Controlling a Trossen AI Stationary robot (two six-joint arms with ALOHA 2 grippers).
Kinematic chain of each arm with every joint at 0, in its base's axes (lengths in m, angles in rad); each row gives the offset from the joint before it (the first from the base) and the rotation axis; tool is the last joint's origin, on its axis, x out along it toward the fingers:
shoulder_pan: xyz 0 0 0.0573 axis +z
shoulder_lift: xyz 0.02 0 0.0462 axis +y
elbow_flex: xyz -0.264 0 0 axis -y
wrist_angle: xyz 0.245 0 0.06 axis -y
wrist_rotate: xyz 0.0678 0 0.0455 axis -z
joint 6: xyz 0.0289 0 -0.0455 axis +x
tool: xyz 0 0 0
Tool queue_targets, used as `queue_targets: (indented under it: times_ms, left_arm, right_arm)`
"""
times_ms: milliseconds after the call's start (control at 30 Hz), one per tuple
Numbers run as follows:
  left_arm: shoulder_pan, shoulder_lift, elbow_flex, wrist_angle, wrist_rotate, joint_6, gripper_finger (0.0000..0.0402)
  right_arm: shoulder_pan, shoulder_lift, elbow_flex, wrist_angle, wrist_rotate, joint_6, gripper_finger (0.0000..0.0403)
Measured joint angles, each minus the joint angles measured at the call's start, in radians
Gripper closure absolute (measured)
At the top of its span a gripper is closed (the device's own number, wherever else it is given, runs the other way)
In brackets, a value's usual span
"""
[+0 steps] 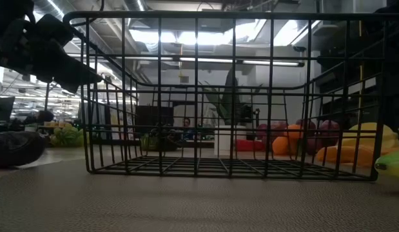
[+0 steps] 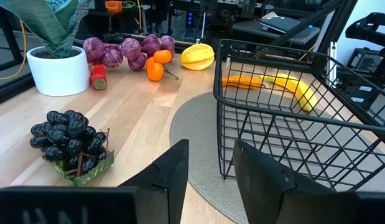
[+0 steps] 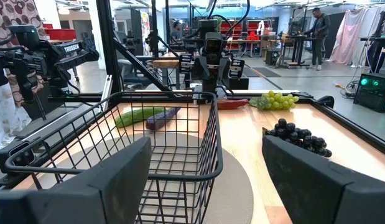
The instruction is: Build produce basket
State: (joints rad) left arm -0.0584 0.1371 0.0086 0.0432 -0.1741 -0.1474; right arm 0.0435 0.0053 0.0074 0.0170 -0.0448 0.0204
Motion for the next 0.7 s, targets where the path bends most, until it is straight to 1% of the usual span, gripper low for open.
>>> queue_targets:
  times_ms: [400,700]
  left_arm:
    - [0.000,0.000,0.000,0.000,0.000,0.000,0.0280]
    - [0.000,0.000,0.000,0.000,0.000,0.000,0.0280]
  right_arm:
    - [0.000,0.000,0.000,0.004,0.023,-0.001,0.0093]
    - [0.000,-0.001,0.000,0.065,0.025,0.021,0.0093]
